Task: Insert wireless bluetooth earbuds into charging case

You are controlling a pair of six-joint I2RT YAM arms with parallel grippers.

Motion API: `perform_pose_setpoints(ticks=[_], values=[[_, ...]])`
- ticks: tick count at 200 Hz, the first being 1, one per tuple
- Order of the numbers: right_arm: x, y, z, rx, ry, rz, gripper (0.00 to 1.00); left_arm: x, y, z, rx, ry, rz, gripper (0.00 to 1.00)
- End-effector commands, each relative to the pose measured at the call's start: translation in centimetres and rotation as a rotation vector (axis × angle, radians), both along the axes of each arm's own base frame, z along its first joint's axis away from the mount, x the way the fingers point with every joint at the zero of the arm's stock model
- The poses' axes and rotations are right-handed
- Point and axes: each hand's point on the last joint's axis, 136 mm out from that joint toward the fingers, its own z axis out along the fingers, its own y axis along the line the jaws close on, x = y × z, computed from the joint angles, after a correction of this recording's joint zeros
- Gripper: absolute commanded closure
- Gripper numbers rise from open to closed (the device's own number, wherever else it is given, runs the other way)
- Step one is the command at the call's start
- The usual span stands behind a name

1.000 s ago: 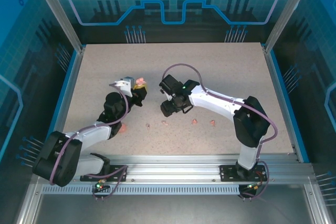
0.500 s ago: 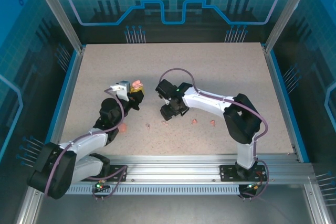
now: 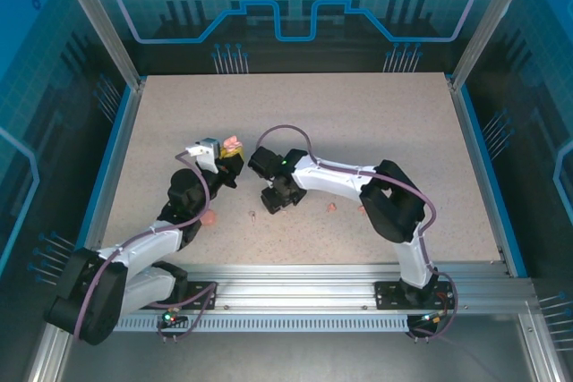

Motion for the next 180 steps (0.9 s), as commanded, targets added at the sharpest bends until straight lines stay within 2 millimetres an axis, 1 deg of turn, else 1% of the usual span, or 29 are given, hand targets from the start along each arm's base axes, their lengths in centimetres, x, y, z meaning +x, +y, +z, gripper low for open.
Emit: perform_pose_setpoints(ticks=[1,38,135,180], values=[[-0.7,0.3,-0.5,-0.014,0.028,-0.082,0.46,-0.2,0.3,0.6,0.020,-0.043,0.015,1.00],[-1.0,0.1,-1.2,-0.018,0.044,-0.160,0.52,-0.1,0.3,0.5,0.021,-0.045,0.019,1.00],[-1.3,0.4,-2.4,-0.014,0.072,-0.201,0.58,0.0,0.3,0.6,0.014,-0.049,0.021,1.00],[-1.2,0.7,-3.0,-0.016,0.075,-0.213,0.61,0.0,0.2,0.5,0.008,-0.043,0.018,1.00]])
